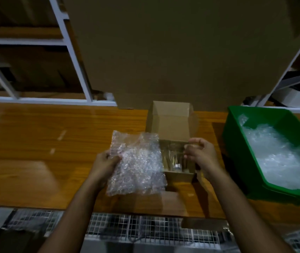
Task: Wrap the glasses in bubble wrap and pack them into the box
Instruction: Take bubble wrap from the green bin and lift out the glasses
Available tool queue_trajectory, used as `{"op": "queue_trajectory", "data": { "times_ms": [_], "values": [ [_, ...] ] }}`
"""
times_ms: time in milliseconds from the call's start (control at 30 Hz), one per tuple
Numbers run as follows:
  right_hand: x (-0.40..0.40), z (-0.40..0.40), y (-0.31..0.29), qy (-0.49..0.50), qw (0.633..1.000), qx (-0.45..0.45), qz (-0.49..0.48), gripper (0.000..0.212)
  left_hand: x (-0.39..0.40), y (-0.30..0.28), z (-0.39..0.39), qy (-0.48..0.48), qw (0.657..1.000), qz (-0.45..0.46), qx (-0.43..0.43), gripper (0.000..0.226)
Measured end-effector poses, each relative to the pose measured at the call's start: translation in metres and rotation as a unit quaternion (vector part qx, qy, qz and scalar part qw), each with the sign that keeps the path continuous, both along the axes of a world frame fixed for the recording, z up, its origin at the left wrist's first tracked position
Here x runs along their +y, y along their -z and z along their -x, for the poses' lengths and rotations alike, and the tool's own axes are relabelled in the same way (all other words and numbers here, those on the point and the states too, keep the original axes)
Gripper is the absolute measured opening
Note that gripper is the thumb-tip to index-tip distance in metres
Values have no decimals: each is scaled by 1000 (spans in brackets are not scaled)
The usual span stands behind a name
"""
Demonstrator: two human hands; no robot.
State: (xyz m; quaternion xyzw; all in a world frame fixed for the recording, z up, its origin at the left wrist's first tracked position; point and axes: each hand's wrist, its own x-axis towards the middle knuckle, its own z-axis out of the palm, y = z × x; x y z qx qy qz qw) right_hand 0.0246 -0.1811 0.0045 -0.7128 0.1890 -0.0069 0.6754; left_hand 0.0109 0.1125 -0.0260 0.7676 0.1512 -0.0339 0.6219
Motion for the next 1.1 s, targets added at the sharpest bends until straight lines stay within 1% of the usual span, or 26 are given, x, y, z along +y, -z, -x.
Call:
{"op": "queue_trajectory", "data": {
  "times_ms": [67,100,167,233,267,300,367,400,433,500,533,567,667,700,767,867,933,1000,1100],
  "values": [
    [-7,-5,6,3,990,-12,137,17,18,6,4,-30,999,-23,4,14],
    [-8,-7,7,-20,977,-14,213,15,28,11,5,-40,999,-32,9,14],
    [1,-11,10,-79,932,0,353,14,47,18,5,-48,997,-61,12,13],
    [17,-14,14,-113,894,19,433,18,58,24,4,-48,994,-94,23,4],
    [25,-16,17,-120,883,28,454,24,60,24,2,-47,992,-118,19,10],
    [32,-17,19,-126,876,45,463,31,59,24,0,-40,988,-150,16,25],
    [42,-19,23,-136,867,87,472,43,55,23,-4,-31,978,-208,1,53],
    [44,-20,24,-142,862,101,476,45,53,23,-6,-31,971,-235,-9,61],
    [46,-21,24,-147,860,109,477,41,51,23,-8,-33,961,-274,-18,67],
    [48,-21,23,-141,857,111,482,27,48,24,-11,-46,936,-349,-29,74],
    [48,-21,23,-137,859,110,481,22,45,23,-11,-54,931,-359,-38,74],
    [47,-21,24,-135,862,107,477,22,38,22,-10,-59,931,-356,-49,71],
    [43,-18,20,-114,884,84,445,30,9,21,-3,-47,932,-344,-106,59],
    [40,-18,18,-104,893,66,433,30,-1,22,-1,-26,932,-336,-131,56],
    [33,-16,10,-87,905,35,414,39,-19,26,0,28,927,-327,-182,50],
    [22,-8,3,-47,936,-24,349,50,-43,26,-6,94,919,-312,-223,40],
    [11,2,4,-5,957,-79,280,59,-55,26,-11,125,908,-320,-238,33],
    [-5,10,8,56,962,-118,239,62,-66,28,-16,145,902,-330,-237,32],
    [-28,23,15,128,955,-116,240,62,-75,32,-19,144,898,-344,-235,34]
  ]
}}
